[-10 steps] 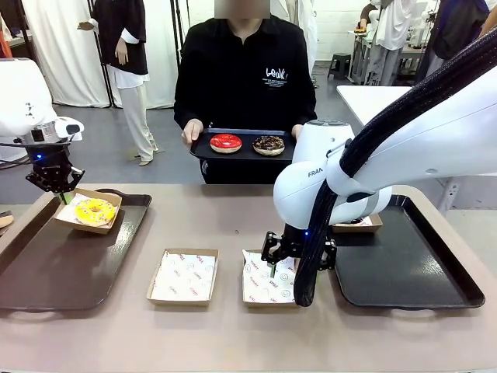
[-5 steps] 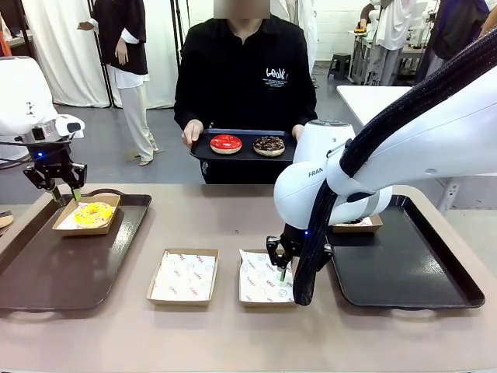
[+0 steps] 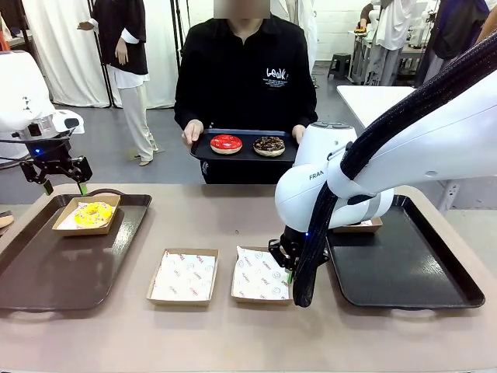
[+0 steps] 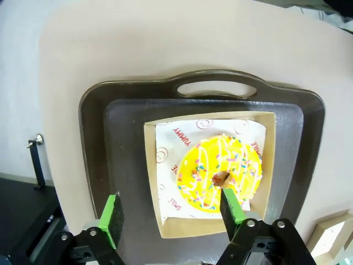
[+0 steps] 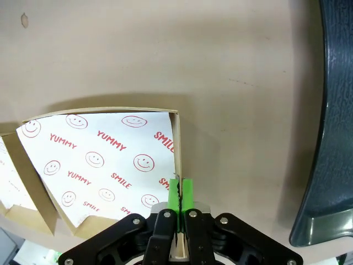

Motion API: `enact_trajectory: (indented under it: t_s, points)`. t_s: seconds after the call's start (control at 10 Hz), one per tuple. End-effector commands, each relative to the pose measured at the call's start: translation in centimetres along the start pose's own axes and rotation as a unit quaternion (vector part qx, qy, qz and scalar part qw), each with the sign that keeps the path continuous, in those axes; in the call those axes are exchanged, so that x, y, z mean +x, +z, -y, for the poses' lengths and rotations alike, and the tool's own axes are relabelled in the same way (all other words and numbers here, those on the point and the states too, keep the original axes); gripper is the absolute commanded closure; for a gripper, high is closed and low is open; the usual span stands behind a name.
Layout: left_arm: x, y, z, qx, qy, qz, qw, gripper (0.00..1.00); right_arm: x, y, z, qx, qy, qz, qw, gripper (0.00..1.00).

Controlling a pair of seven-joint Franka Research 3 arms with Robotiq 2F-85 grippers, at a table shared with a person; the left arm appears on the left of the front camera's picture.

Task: Individually package the donuts and arrange them on the tray.
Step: Place the picked Paper togo box on the Handle tray while simultaneously picking up another Paper togo box from the table with the other hand.

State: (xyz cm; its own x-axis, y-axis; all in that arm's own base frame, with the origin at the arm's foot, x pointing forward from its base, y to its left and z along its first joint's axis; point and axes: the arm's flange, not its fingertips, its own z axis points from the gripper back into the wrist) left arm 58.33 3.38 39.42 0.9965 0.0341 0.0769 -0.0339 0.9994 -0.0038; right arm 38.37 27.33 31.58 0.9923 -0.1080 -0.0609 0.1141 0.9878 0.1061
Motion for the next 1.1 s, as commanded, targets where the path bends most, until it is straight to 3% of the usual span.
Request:
enact_trajectory:
  t_s: [0.0, 0.2, 0.5, 0.8, 1.0]
  points:
    - [-1.6, 0.8, -0.3, -0.029, -0.019, 0.006, 0.999, 0.01, -0.5, 0.2, 0.0, 0.003, -0.009, 0.016, 1.000, 1.00]
    - [-3.5, 2.5, -0.6, -0.074, -0.012, 0.008, 0.997, 0.00, -0.8, 2.5, -0.8, -0.016, -0.007, 0.006, 1.000, 1.00]
    - [-9.1, 7.4, -2.5, -0.172, 0.011, -0.004, 0.985, 0.00, 0.2, 11.2, -1.7, -0.033, -0.004, 0.048, 0.998, 1.00]
    - [-15.4, 10.9, -7.2, -0.335, -0.003, 0.000, 0.942, 0.00, 4.4, 18.0, -4.3, -0.069, -0.014, 0.046, 0.996, 1.00]
    - [-19.3, 11.5, -10.3, -0.414, 0.035, 0.007, 0.910, 0.00, 8.4, 20.7, -6.1, -0.074, -0.015, 0.025, 0.997, 1.00]
